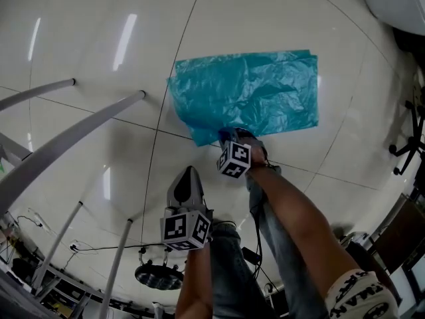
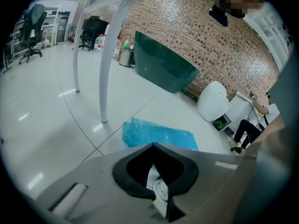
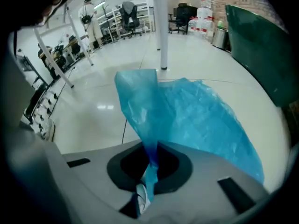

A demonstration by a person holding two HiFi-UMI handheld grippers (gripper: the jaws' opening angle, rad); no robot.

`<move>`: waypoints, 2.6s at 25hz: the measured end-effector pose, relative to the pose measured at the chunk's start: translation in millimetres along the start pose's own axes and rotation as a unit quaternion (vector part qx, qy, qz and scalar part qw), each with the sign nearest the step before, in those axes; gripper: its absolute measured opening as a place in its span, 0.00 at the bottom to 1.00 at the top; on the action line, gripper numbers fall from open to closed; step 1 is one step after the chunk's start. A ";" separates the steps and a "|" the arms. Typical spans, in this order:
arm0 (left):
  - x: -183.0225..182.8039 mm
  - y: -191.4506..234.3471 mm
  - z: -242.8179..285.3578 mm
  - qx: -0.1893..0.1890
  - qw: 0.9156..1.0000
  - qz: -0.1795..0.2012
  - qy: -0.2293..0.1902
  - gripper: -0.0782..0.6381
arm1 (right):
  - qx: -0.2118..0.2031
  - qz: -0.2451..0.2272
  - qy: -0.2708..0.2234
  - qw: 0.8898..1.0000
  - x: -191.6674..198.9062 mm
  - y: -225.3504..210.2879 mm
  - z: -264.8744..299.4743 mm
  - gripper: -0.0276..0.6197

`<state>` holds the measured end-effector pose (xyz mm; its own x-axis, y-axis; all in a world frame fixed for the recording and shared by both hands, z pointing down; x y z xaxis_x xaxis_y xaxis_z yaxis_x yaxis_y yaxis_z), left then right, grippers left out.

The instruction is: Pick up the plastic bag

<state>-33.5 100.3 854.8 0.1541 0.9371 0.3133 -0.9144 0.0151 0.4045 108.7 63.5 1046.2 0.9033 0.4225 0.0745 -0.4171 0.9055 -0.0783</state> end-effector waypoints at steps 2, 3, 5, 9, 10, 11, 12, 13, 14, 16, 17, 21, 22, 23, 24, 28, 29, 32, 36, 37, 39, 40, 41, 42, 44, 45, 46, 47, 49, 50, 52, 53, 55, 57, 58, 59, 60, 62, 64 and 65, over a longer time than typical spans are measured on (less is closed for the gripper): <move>-8.3 -13.9 -18.1 0.003 1.000 -0.005 -0.004 0.11 | -0.012 0.049 -0.031 0.998 6.3 -13.6 -35.7 0.04; -12.4 -22.7 -28.1 0.005 1.000 -0.006 -0.006 0.11 | -0.015 0.072 -0.045 0.996 10.9 -20.7 -55.2 0.04; -23.3 -40.9 -48.4 0.012 1.000 -0.005 -0.018 0.11 | -0.015 0.105 -0.068 0.992 18.4 -35.9 -92.6 0.04; -50.6 -83.1 -97.2 0.027 0.999 0.001 -0.046 0.11 | -0.020 0.159 -0.119 0.980 25.0 -66.0 -173.5 0.04; -56.4 -96.9 -112.8 0.033 0.998 0.003 -0.051 0.11 | -0.023 0.171 -0.129 0.977 27.3 -71.3 -197.9 0.05; -62.4 -110.9 -129.7 0.038 0.998 0.005 -0.057 0.11 | -0.027 0.181 -0.141 0.973 28.7 -76.3 -223.7 0.05; -68.9 -124.4 -147.6 0.042 0.997 0.007 -0.064 0.11 | -0.030 0.189 -0.155 0.969 28.9 -81.2 -250.4 0.05; -75.7 -137.2 -166.5 0.046 0.996 0.008 -0.072 0.11 | -0.034 0.195 -0.170 0.965 28.5 -85.9 -277.8 0.05; -82.5 -149.7 -186.1 0.049 0.995 0.009 -0.080 0.11 | -0.037 0.199 -0.185 0.962 28.1 -89.9 -305.9 0.05; -94.7 -174.1 -225.4 0.056 0.993 0.010 -0.099 0.11 | -0.044 0.207 -0.219 0.953 27.7 -97.5 -366.0 0.05; -100.2 -185.8 -245.1 0.058 0.992 0.012 -0.109 0.11 | -0.049 0.211 -0.238 0.947 27.7 -101.2 -397.9 0.05; -126.2 -217.0 -329.9 0.050 0.986 0.025 -0.155 0.11 | -0.096 0.241 -0.330 0.908 18.9 -115.4 -529.7 0.05; -133.1 -221.0 -352.2 0.046 0.984 0.026 -0.170 0.11 | -0.113 0.247 -0.353 0.895 14.1 -118.2 -562.6 0.05; -138.8 -223.0 -374.3 0.040 0.982 0.025 -0.185 0.11 | -0.126 0.249 -0.374 0.885 8.3 -119.9 -594.6 0.05; -143.6 -223.5 -396.6 0.033 0.979 0.024 -0.200 0.11 | -0.134 0.244 -0.392 0.877 1.8 -120.0 -625.4 0.05; -159.1 -218.1 -483.3 -0.014 0.965 0.015 -0.261 0.11 | -0.143 0.194 -0.447 0.861 -27.7 -114.4 -730.3 0.05; -162.5 -213.6 -502.3 -0.030 0.961 0.008 -0.276 0.11 | -0.148 0.183 -0.460 0.856 -38.2 -115.3 -751.6 0.05; -163.2 -193.3 -556.7 -0.090 0.940 -0.035 -0.327 0.11 | -0.178 0.152 -0.487 0.841 -79.8 -117.9 -802.5 0.05; -124.8 -156.0 -630.5 -0.156 0.903 -0.105 -0.387 0.11 | -0.203 0.115 -0.513 0.826 -138.1 -85.3 -855.5 0.05; -112.7 -147.6 -646.7 -0.168 0.893 -0.120 -0.401 0.11 | -0.207 0.100 -0.522 0.821 -152.8 -74.0 -868.6 0.05; -88.7 -133.8 -677.2 -0.191 0.876 -0.142 -0.419 0.11 | -0.206 0.069 -0.537 0.816 -175.3 -49.7 -893.3 0.05; -77.1 -127.8 -691.9 -0.199 0.871 -0.149 -0.424 0.11 | -0.200 0.059 -0.542 0.814 -181.4 -36.9 -903.7 0.05; -66.2 -122.0 -705.6 -0.204 0.867 -0.155 -0.428 0.11 | -0.194 0.052 -0.545 0.814 -186.1 -25.0 -912.6 0.05; -56.4 -116.1 -717.7 -0.208 0.862 -0.162 -0.432 0.11 | -0.192 0.046 -0.549 0.813 -191.7 -14.5 -920.0 0.05; -38.0 -104.2 -737.1 -0.216 0.850 -0.179 -0.445 0.11 | -0.197 0.035 -0.553 0.809 -207.3 4.2 -930.7 0.05; -28.6 -98.6 -744.9 -0.220 0.844 -0.188 -0.451 0.11 | -0.200 0.030 -0.555 0.807 -214.7 13.5 -934.0 0.05; -19.1 -93.5 -751.7 -0.224 0.839 -0.194 -0.455 0.11 | -0.202 0.027 -0.557 0.805 -220.0 22.9 -936.2 0.05; -10.3 -88.8 -757.7 -0.228 0.836 -0.199 -0.458 0.11 | -0.203 0.024 -0.560 0.803 -223.5 31.8 -937.9 0.05; 3.3 -80.3 -767.2 -0.232 0.832 -0.205 -0.461 0.11 | -0.205 0.023 -0.564 0.800 -228.7 47.3 -941.9 0.05; 8.7 -76.3 -771.0 -0.233 0.830 -0.207 -0.462 0.11 | -0.205 0.022 -0.565 0.799 -231.2 54.1 -944.0 0.05; 18.3 -69.0 -777.5 -0.234 0.828 -0.211 -0.464 0.11 | -0.201 0.018 -0.565 0.800 -235.0 66.4 -947.4 0.05; 22.3 -65.7 -780.3 -0.234 0.826 -0.214 -0.466 0.11 | -0.198 0.015 -0.565 0.801 -236.5 71.3 -948.5 0.05; 27.3 -59.5 -783.9 -0.232 0.824 -0.217 -0.469 0.11 | -0.196 0.013 -0.564 0.802 -239.0 78.2 -949.0 0.05; 30.9 -54.7 -784.4 -0.229 0.824 -0.218 -0.471 0.11 | -0.196 0.014 -0.563 0.803 -239.5 83.0 -946.9 0.05; 32.9 -52.8 -784.2 -0.228 0.824 -0.218 -0.471 0.11 | -0.196 0.014 -0.562 0.803 -239.3 85.5 -946.0 0.05; 34.8 -50.9 -784.3 -0.227 0.824 -0.218 -0.471 0.11 | -0.195 0.013 -0.562 0.804 -239.5 88.2 -945.4 0.05; 36.7 -48.9 -784.7 -0.226 0.824 -0.218 -0.471 0.11 | -0.193 0.012 -0.563 0.804 -240.1 91.0 -945.1 0.05; 40.4 -45.8 -784.6 -0.226 0.825 -0.216 -0.471 0.11 | -0.190 0.012 -0.564 0.804 -240.7 95.5 -944.8 0.05; 44.0 -44.2 -783.0 -0.226 0.825 -0.215 -0.471 0.11 | -0.187 0.010 -0.565 0.803 -239.3 98.5 -944.0 0.05; 45.7 -44.0 -782.0 -0.226 0.825 -0.214 -0.471 0.11 | -0.186 0.009 -0.566 0.803 -238.2 99.6 -943.2 0.05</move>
<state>-278.9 415.3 179.4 0.5267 0.1277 0.8404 -0.7148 0.6016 0.3566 -53.3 15.6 83.0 0.1403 0.3909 0.9097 -0.1796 0.9136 -0.3649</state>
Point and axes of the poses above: the fingertips, and each gripper's own axes: z forward along the fingers, y to its left, x out of its underside, the point moved 9 cm from there along -z, backward along the fingers, and after that the axes turned 15 degrees about y, right-handed, at the moved point
